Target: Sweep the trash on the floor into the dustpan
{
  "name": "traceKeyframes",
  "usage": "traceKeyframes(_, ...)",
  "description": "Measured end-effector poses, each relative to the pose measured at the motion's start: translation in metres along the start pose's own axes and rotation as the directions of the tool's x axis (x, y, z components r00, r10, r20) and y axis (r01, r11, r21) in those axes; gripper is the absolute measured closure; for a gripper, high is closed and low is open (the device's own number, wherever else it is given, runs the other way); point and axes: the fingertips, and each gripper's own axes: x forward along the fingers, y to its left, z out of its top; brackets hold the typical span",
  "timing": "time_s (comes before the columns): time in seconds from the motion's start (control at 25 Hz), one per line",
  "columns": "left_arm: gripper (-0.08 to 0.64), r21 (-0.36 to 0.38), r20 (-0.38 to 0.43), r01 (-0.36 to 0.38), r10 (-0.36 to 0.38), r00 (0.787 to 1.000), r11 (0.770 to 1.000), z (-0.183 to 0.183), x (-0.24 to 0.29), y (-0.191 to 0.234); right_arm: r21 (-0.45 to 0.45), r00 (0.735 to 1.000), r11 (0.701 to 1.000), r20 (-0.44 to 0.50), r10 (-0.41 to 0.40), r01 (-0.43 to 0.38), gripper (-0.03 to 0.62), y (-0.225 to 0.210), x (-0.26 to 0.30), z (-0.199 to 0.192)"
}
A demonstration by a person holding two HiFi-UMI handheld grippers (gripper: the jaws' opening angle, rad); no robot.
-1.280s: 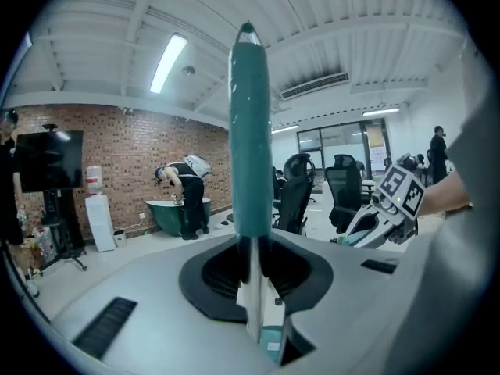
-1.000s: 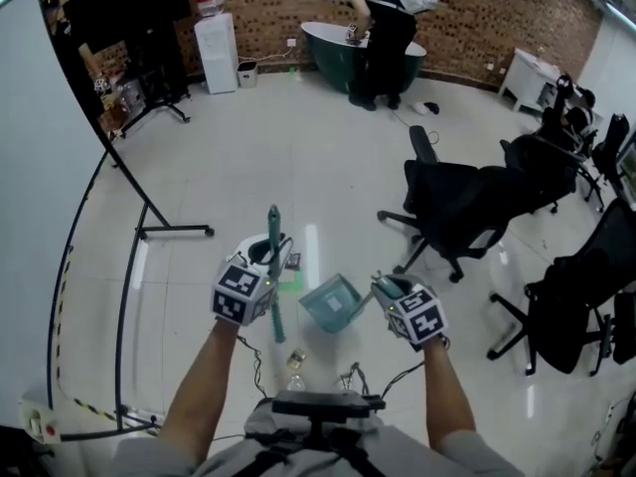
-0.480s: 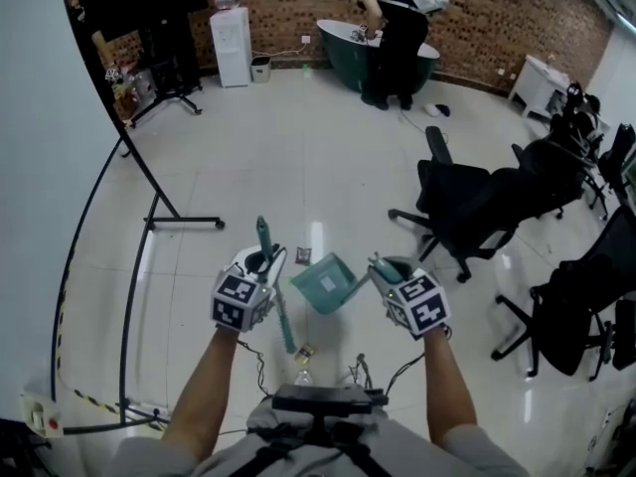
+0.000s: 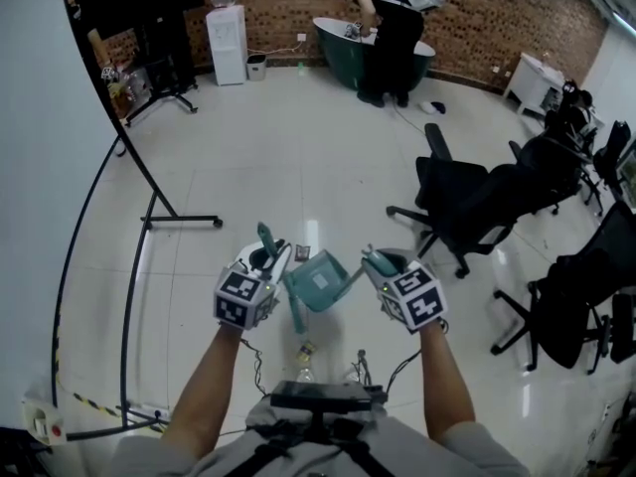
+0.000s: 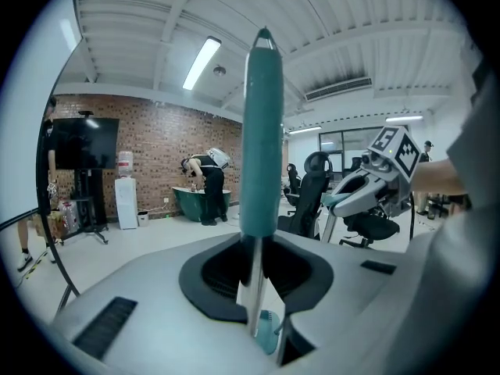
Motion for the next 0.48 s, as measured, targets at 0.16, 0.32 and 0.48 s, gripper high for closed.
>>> traceKeyframes(0.16, 0.503, 0.012, -0.008, 0.004, -0.004, 1.0, 1.0, 0.0, 0.0, 0.003, 0.0, 1.0, 1.0, -0.008, -0.003, 0.003, 0.479, 0.003, 0.0, 0.0)
traceKeyframes(0.32, 0.503, 0.008, -0.01, 0.005, -0.005, 1.0, 1.0, -0.001, -0.003, 0.008, -0.001, 1.0, 1.0, -0.006, -0.003, 0.003, 0.479, 0.008, 0.0, 0.004)
traceKeyframes(0.48, 0.503, 0.005, -0.014, 0.005, -0.005, 1.0, 1.0, -0.005, -0.007, 0.01, 0.003, 1.0, 1.0, -0.012, -0.005, 0.005, 0.479, 0.011, 0.0, 0.001)
